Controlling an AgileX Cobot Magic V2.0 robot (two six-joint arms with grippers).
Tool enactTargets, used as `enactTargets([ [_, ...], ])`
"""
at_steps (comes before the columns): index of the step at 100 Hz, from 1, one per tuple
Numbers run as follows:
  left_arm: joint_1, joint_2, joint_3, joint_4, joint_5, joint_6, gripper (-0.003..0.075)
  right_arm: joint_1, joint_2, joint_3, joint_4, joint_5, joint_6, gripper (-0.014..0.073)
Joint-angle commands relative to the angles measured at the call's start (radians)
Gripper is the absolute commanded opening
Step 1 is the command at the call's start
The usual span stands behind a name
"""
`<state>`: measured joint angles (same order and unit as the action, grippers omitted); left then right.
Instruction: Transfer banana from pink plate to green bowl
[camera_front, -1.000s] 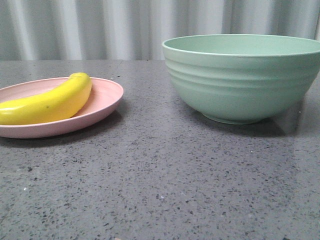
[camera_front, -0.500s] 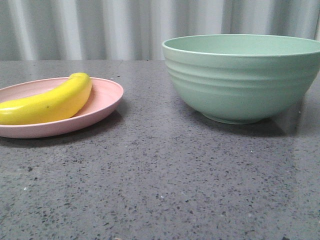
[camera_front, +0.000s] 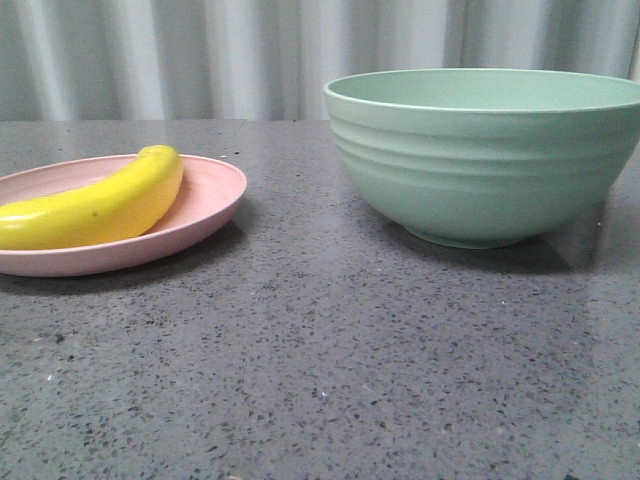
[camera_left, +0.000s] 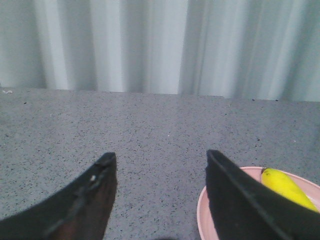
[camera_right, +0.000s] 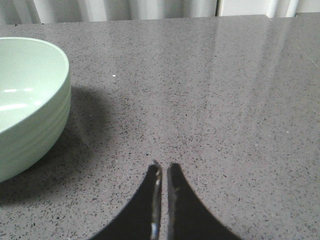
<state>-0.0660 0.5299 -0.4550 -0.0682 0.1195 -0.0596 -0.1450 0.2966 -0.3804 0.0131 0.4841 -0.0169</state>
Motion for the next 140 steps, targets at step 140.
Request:
enactTargets([
  [140,-0.446,0.848,-0.576,-0.014,0.659,0.207,0.0364,-0.002,0.018,0.020,0.001,-0.186,-0.009,-0.0064],
])
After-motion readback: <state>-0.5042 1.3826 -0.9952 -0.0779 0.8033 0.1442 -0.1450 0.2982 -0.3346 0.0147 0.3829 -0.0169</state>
